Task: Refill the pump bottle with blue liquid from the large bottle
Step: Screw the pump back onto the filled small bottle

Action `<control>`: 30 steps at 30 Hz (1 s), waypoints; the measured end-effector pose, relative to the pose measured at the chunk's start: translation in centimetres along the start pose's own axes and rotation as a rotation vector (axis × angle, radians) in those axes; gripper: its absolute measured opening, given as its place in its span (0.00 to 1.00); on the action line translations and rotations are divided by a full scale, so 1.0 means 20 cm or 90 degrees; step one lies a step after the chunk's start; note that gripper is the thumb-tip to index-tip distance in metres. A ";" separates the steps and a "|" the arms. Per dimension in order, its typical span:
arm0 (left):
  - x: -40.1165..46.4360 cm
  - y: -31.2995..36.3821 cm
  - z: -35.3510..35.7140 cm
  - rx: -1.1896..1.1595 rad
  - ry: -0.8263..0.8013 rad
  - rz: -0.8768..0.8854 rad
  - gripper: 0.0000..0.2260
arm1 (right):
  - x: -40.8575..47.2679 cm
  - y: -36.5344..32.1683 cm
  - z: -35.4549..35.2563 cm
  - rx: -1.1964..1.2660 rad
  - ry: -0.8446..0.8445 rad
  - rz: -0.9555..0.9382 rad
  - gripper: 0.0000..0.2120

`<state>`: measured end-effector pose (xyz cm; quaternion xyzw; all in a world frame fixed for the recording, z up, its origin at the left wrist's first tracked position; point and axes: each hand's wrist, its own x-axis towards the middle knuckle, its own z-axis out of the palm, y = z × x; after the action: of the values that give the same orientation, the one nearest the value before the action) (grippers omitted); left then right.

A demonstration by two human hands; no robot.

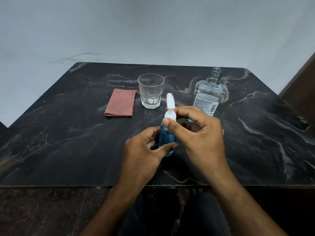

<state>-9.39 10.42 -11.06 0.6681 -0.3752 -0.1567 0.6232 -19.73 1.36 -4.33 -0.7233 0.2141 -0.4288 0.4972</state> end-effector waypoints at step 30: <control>-0.01 0.04 0.00 0.024 0.016 -0.009 0.24 | 0.08 -0.03 0.01 -0.041 0.001 0.012 0.20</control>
<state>-9.80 10.50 -10.31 0.6842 -0.3655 -0.1460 0.6140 -18.75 0.55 -3.09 -0.7367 0.2348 -0.4176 0.4773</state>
